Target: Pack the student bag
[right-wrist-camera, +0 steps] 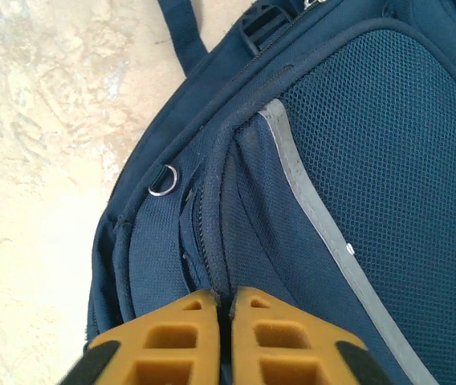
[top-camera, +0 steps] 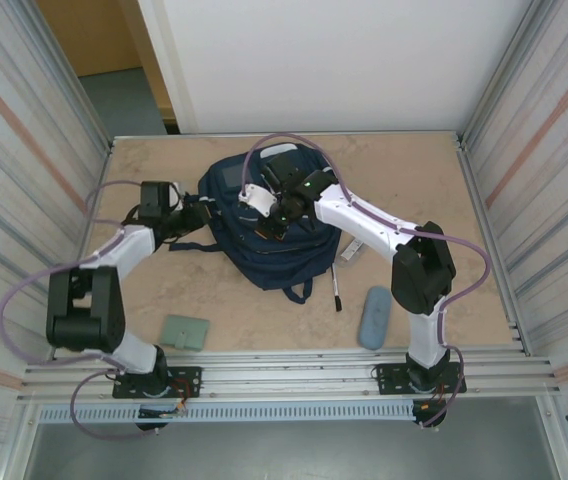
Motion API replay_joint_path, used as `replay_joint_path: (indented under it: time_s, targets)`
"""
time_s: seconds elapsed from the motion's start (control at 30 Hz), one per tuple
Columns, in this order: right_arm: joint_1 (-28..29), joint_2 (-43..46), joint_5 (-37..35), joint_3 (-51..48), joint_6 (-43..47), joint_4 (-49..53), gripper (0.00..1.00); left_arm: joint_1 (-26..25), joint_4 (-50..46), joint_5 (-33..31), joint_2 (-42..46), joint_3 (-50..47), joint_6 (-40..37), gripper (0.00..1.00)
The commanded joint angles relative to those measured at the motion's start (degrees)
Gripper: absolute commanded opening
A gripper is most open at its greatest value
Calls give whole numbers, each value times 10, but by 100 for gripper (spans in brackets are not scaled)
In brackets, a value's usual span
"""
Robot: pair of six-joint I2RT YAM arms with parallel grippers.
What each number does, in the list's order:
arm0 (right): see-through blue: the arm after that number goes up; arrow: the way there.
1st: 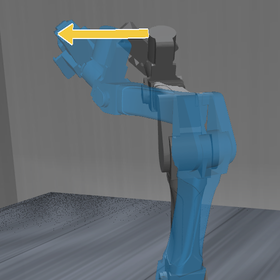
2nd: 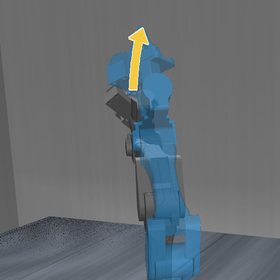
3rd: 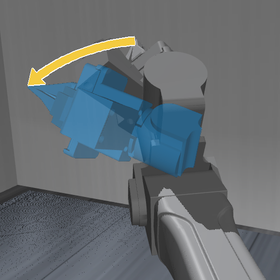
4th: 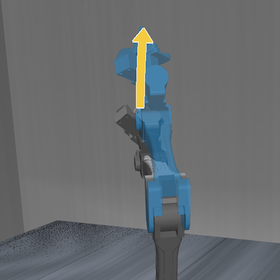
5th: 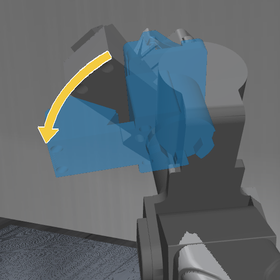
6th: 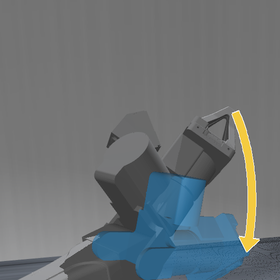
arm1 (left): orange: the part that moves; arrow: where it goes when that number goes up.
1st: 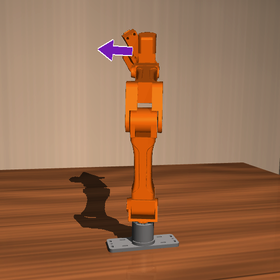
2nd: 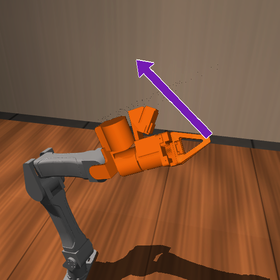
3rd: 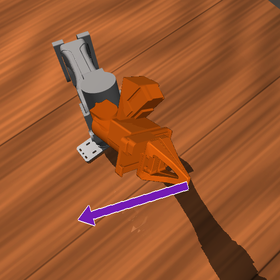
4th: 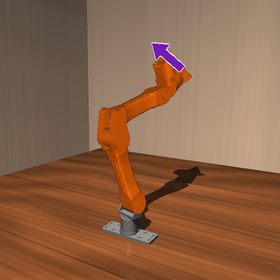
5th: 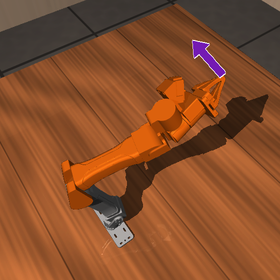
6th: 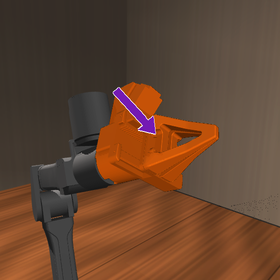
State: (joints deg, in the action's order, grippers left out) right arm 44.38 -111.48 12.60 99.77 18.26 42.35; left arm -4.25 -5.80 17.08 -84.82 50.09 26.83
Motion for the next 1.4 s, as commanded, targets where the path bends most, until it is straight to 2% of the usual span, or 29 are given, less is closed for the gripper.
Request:
replay_joint_path:
  time_s: [0.0,0.07,0.17,0.3,0.37,0.43,0.57,0.63,0.67,0.7,0.73,0.8,0.83,0.93,1.03,1.13,1.23,1.37]
  targets:
    - [9,30,-35,0,-47,-23,30,-18,-17,41,86,-42,43,43]
    - [8,36,-57,-8,-73,-55,43,-43,-39,39,131,-56,38,44]
    - [9,48,-108,-12,-120,-68,50,-96,-82,-10,190,-72,26,47]
    - [2,94,-190,-74,-181,-127,53,-164,-135,-29,246,-80,34,47]
    - [-13,135,-242,-112,-215,-146,54,-222,-162,-75,270,-80,53,49]
    - [-39,181,-263,-162,-258,-156,55,-279,-161,-104,282,-80,52,51]
    - [-115,286,-269,-298,-362,-174,56,-387,-183,-168,261,-44,-7,53]
    - [-133,354,-336,-366,-394,-172,57,-419,-196,-227,229,-21,-46,56]
    - [-135,385,-370,-396,-397,-176,59,-422,-206,-241,208,-8,-57,56]
    - [-137,420,-405,-428,-398,-179,70,-423,-223,-252,182,12,-70,56]
    - [-139,453,-427,-455,-397,-184,100,-426,-240,-262,154,33,-87,56]
    - [-159,505,-412,-491,-388,-185,99,-433,-249,-269,105,66,-138,56]
    - [-172,530,-369,-503,-380,-177,99,-438,-250,-271,80,84,-171,56]
    - [-195,590,-285,-531,-411,-139,99,-439,-276,-215,17,150,-285,57]
    - [-199,633,-259,-566,-424,-136,99,-439,-286,-232,-31,200,-351,58]
    - [-207,663,-259,-571,-429,-104,99,-435,-267,-221,-67,205,-420,61]
    - [-223,679,-197,-574,-405,-98,99,-418,-256,-281,-105,206,-445,63]
    - [-230,670,-156,-551,-411,-58,99,-373,-231,-274,-130,198,-435,63]
